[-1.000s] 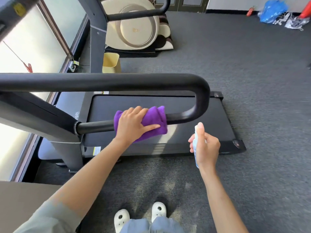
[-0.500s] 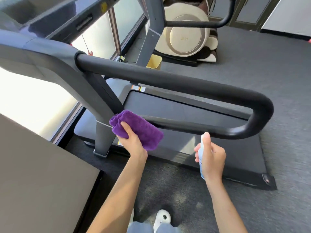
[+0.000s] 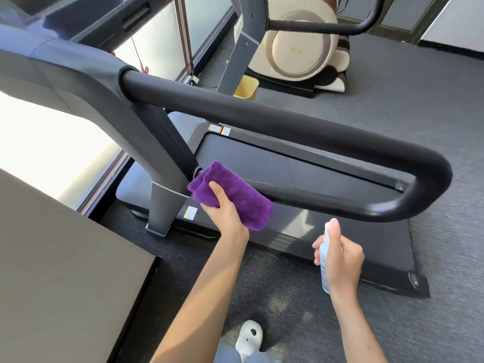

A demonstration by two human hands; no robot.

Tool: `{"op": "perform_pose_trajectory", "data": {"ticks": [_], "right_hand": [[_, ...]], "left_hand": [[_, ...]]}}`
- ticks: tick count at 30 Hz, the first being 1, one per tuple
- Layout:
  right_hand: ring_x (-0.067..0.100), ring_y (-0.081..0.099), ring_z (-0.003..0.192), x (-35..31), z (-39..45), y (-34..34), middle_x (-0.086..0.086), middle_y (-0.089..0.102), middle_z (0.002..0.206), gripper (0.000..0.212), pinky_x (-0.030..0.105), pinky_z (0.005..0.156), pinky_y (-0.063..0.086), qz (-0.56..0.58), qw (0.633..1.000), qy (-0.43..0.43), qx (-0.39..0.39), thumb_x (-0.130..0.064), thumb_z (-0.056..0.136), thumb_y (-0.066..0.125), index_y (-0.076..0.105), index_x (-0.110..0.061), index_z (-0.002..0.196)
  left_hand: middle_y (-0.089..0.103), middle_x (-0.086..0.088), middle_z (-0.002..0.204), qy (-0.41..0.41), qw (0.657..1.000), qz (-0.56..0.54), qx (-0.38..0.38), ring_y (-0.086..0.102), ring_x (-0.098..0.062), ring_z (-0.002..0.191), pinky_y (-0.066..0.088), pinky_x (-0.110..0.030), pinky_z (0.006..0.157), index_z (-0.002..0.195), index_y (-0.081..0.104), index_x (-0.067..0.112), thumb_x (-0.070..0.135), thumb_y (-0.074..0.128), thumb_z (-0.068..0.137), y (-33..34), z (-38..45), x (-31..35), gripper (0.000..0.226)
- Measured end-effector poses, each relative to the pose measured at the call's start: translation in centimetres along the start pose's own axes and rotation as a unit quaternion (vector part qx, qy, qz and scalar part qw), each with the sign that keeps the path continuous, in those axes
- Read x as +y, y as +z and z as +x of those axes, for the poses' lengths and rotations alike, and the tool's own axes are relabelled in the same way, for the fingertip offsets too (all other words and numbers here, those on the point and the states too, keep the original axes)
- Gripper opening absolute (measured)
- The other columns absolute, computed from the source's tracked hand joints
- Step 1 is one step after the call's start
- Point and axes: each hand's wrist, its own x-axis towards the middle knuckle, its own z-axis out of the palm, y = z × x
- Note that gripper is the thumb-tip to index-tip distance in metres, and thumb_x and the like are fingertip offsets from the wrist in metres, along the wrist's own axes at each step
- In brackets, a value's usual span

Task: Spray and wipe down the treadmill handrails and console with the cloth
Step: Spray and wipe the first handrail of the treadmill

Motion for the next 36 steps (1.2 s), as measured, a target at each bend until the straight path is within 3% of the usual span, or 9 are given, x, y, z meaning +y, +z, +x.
{"op": "perform_pose_trajectory", "data": {"ticks": [4,8,14,21,24,28,36], "right_hand": [[0.019,0.047,0.043,-0.2,0.3,0.6,0.002,0.049,0.039,0.068,0.038,0.064,0.043,-0.004,1.000,-0.012,-0.010,-0.076,0.078,0.042,0.061,-0.016,0.053],[0.021,0.048,0.044,0.0,0.6,0.9,0.002,0.048,0.039,0.068,0.038,0.063,0.042,-0.005,1.000,-0.004,-0.018,-0.077,0.076,0.042,0.061,-0.017,0.051],[0.020,0.046,0.045,0.3,1.8,0.1,0.000,0.047,0.039,0.067,0.038,0.064,0.040,0.011,1.000,0.001,-0.008,-0.075,0.076,0.044,0.061,-0.016,0.049],[0.022,0.047,0.044,0.1,2.9,-1.7,0.002,0.049,0.040,0.067,0.040,0.063,0.042,0.028,0.999,-0.016,-0.009,-0.075,0.078,0.046,0.060,-0.017,0.047],[0.024,0.048,0.046,-0.3,3.3,-2.6,0.003,0.049,0.041,0.069,0.041,0.064,0.042,0.032,0.999,-0.022,-0.016,-0.076,0.078,0.046,0.059,-0.015,0.048],[0.023,0.049,0.046,-0.3,3.6,-3.9,0.003,0.049,0.040,0.071,0.038,0.063,0.043,0.039,0.998,-0.036,-0.013,-0.076,0.078,0.045,0.060,-0.012,0.053],[0.022,0.048,0.045,0.9,3.1,-6.6,0.001,0.046,0.038,0.068,0.038,0.061,0.042,0.050,0.999,-0.022,0.005,-0.075,0.078,0.045,0.060,-0.013,0.054]], "left_hand": [[0.059,0.001,0.127,-0.045,0.998,0.000,0.031,0.061,-0.021,0.110,0.049,-0.036,0.094,0.141,0.036,0.019,0.057,0.063,0.085,1.7,1.5,1.3,0.073],[0.065,0.000,0.115,-0.067,0.996,-0.017,0.056,0.066,-0.021,0.097,0.054,-0.040,0.091,0.129,0.047,0.015,0.057,0.075,0.075,2.7,2.2,1.0,0.074],[0.056,0.007,0.098,-0.059,0.995,-0.004,0.084,0.058,-0.017,0.086,0.046,-0.031,0.082,0.135,0.040,0.017,0.049,0.075,0.080,4.1,0.8,-0.4,0.072],[0.063,0.003,0.109,-0.077,0.997,0.015,0.022,0.063,-0.016,0.092,0.052,-0.033,0.089,0.127,0.044,0.018,0.046,0.079,0.077,5.0,-3.5,-3.5,0.067],[0.064,0.001,0.113,-0.042,0.998,0.011,0.048,0.064,-0.014,0.088,0.051,-0.030,0.080,0.128,0.049,0.014,0.045,0.081,0.074,4.5,-2.6,-2.5,0.069],[0.061,0.000,0.111,-0.007,0.996,0.029,0.089,0.063,-0.020,0.094,0.051,-0.032,0.085,0.135,0.044,0.012,0.050,0.078,0.076,4.0,-1.4,-1.1,0.078],[0.052,0.004,0.103,-0.088,0.995,0.039,0.039,0.056,-0.022,0.092,0.048,-0.036,0.088,0.141,0.029,0.019,0.051,0.077,0.076,8.3,-9.1,-7.3,0.086]]}}
